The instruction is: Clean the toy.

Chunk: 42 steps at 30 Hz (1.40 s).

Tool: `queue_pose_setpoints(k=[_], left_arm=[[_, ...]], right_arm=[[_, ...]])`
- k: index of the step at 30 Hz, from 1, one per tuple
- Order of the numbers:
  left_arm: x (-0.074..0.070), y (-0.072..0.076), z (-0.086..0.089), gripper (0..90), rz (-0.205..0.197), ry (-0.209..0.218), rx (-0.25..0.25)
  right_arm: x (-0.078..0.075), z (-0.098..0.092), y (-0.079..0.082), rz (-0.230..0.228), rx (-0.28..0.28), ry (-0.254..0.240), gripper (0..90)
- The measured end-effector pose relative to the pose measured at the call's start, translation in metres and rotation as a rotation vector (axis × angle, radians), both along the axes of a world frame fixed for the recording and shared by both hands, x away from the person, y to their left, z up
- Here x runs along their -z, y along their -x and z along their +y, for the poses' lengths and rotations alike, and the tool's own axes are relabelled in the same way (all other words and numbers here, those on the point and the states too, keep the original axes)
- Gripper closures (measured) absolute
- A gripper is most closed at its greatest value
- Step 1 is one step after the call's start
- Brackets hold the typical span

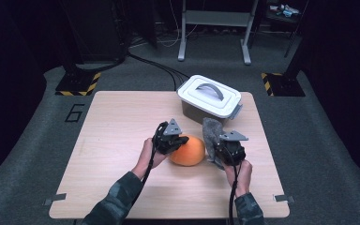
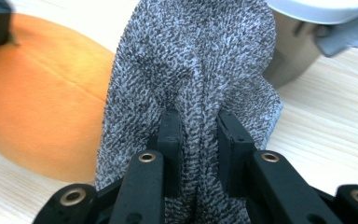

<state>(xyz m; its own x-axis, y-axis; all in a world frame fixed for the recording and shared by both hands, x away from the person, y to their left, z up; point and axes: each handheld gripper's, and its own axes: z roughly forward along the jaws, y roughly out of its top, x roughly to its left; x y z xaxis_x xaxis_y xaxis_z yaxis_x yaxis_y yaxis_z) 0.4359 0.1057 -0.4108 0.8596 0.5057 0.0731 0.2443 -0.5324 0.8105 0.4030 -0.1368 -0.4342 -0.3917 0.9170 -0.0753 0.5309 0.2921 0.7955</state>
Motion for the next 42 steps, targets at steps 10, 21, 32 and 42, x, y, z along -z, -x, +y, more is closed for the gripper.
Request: queue_pose_setpoints(k=[10,21,32,42], left_arm=[[-0.02,0.011,0.003,90.0,-0.014,0.06,0.026],[-0.036,0.034,0.006,90.0,-0.014,0.127,0.065],[0.009,0.011,0.005,90.0,0.084,0.094,-0.029],[0.012,-0.008,0.011,79.9,0.104,0.108,-0.129]], right_arm=[[-0.004,-0.008,0.005,-0.013,0.013,-0.01,73.1],[-0.002,-0.011,0.005,-0.008,0.027,-0.009,73.1],[0.002,0.002,0.008,0.011,-0.003,-0.003,73.1],[-0.004,0.018,0.016,0.011,-0.063,0.006,73.2]])
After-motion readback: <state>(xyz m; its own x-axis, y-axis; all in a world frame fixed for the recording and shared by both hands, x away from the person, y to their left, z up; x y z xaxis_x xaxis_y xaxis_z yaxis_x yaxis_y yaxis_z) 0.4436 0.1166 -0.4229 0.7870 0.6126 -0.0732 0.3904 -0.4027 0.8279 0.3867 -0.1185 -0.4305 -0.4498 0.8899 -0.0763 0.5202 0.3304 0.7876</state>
